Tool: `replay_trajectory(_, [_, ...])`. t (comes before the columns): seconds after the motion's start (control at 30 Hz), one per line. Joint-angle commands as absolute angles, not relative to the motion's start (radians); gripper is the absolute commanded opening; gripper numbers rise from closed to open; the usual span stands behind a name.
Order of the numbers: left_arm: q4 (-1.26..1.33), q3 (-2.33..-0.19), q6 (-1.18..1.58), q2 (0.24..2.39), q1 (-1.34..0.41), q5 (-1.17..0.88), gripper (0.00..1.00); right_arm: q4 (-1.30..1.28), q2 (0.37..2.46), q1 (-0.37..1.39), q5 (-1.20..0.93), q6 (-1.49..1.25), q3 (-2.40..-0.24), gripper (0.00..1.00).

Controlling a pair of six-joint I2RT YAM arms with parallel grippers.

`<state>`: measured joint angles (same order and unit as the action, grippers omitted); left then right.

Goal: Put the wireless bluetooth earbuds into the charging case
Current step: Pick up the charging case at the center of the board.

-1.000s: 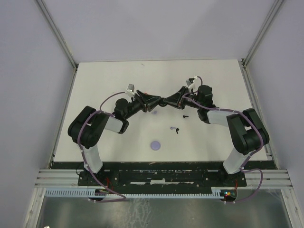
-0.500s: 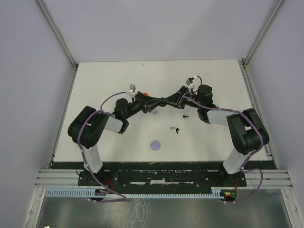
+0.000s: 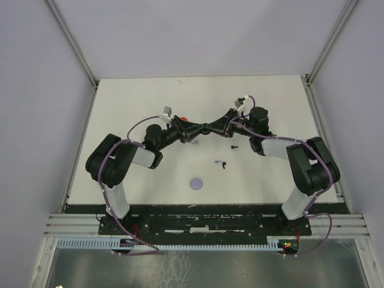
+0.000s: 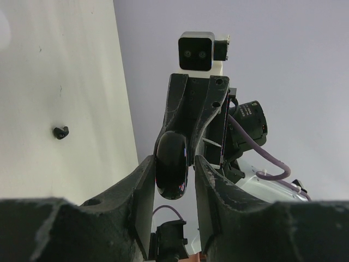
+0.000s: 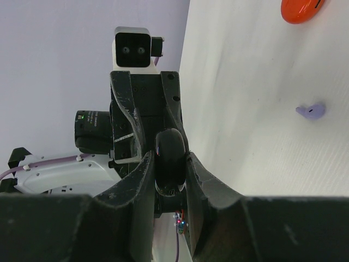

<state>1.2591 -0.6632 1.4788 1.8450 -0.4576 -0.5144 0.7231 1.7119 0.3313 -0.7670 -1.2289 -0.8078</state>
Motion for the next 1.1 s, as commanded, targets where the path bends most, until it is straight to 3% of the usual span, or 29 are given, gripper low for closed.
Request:
replay_trajectory(0.0, [1.310,-0.659,1.448,1.812,-0.457,-0.503,0.42,0.783,1.681,0.330,-0.798,-1.218,-0.838,0.12])
replay_trajectory(1.07, [1.351,-0.649,1.474,1.829,-0.444,-0.505,0.37,0.793,1.691,0.326,-0.804,-1.221,-0.833,0.11])
